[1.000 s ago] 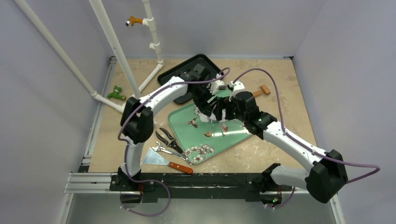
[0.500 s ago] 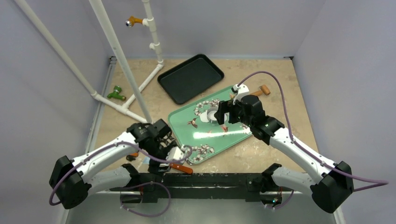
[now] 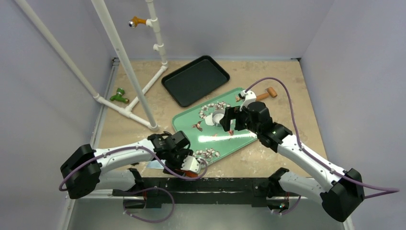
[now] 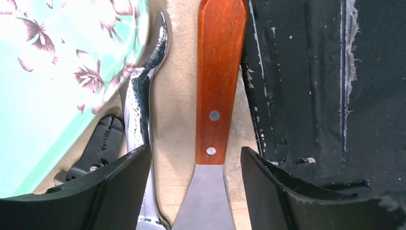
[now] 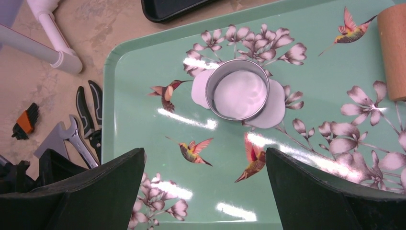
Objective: Roll out the dumpling wrappers from the dough
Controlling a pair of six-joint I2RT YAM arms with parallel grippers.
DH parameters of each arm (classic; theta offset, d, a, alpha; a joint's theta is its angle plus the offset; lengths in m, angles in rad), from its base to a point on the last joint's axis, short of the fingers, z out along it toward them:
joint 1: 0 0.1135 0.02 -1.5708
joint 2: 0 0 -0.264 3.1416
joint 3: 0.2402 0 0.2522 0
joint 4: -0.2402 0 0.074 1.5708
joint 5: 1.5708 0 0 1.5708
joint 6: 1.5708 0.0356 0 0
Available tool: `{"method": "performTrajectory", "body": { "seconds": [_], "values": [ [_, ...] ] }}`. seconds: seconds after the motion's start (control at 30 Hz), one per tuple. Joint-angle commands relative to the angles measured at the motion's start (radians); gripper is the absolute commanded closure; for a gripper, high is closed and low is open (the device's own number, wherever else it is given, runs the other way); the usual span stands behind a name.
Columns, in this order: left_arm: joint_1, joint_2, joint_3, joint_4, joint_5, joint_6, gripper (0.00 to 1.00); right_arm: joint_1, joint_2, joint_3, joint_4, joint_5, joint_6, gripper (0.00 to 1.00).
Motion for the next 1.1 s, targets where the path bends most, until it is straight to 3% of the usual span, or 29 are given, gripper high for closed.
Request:
{"method": "performTrajectory", "body": {
  "seconds": [0.0,0.17,0.37,0.47,0.57,0.67,0.77,0.87,0.97,1.07],
  "values": [
    [-0.017,0.058,0.062,0.050,-0.009,-0.034,0.33,0.004,-0.016,-0.012,0.034,0.008,0.015,0.02],
    [-0.109,0.100,0.041,0.043,-0.074,-0.028,0.33,0.004,0.003,-0.009,0.030,0.023,0.011,0.02],
    [-0.123,0.199,0.067,0.004,-0.085,-0.013,0.43,0.004,0.023,0.003,0.025,0.029,0.015,0.02],
    [-0.137,0.229,0.040,0.030,-0.125,-0.005,0.59,0.004,0.028,0.015,0.014,0.032,0.016,0.02],
    [-0.152,0.238,0.014,0.042,-0.135,-0.002,0.67,0.005,0.023,0.017,0.026,0.018,0.020,0.02],
    [-0.163,0.246,0.017,0.045,-0.148,-0.017,1.00,0.006,0.025,0.019,0.035,0.013,0.032,0.02],
    [-0.161,0.202,0.047,0.001,-0.121,-0.034,1.00,0.007,0.047,0.028,0.028,-0.012,0.048,0.03],
    [-0.132,0.063,0.107,-0.102,-0.041,-0.044,1.00,0.016,0.088,0.045,0.014,-0.095,0.055,0.03],
    [-0.058,-0.065,0.197,-0.165,0.056,-0.054,1.00,0.043,0.116,0.060,0.008,-0.193,0.080,0.03],
    [0.025,-0.133,0.232,-0.116,0.093,-0.077,1.00,0.083,0.131,0.074,0.016,-0.313,0.101,0.03]
  ]
}}
